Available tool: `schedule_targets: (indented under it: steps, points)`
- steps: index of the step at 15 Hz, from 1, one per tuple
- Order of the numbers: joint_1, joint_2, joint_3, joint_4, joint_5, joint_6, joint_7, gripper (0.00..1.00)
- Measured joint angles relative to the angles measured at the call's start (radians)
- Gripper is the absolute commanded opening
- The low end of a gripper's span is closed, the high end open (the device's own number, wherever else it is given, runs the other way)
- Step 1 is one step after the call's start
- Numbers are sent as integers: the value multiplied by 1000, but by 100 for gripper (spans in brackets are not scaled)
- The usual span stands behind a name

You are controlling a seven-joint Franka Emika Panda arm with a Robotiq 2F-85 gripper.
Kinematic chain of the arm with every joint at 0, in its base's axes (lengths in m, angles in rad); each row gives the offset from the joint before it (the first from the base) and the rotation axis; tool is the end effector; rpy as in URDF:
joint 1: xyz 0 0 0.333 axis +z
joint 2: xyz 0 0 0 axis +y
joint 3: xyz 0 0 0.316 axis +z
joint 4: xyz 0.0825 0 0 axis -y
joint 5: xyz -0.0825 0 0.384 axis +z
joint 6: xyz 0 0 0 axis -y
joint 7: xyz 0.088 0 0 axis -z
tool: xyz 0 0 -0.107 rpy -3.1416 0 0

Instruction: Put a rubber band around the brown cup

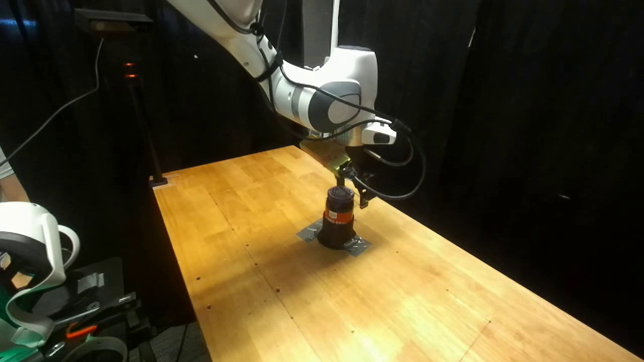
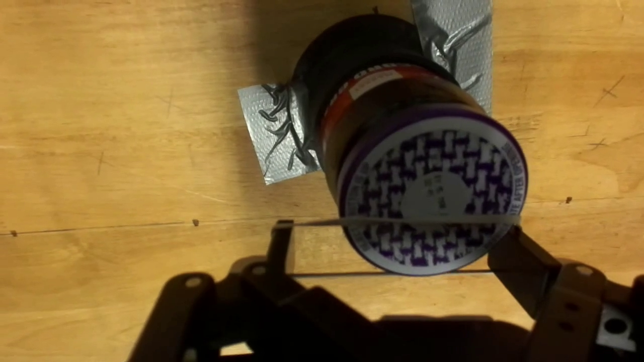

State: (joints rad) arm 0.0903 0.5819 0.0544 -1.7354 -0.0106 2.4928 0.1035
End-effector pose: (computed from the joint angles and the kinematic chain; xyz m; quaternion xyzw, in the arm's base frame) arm 0.6793 0.0950 0.2620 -0.9959 -0.0187 -0.0860 0.0217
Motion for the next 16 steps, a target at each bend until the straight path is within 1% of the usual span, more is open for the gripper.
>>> schedule_targets:
  steps: [2,5,9,11,14,16]
  points:
    - [0,2,-1,-2,0,-6,0,100]
    - [0,-2,1,-3,6,-53,0,100]
    - [-4,-27,5,-14,29,-167,-4,100]
    - [-4,-48,5,-41,32,-190,-8,100]
    - [-4,-83,10,-103,33,-191,-15,100]
    - [-4,-99,12,-141,35,-191,-22,74]
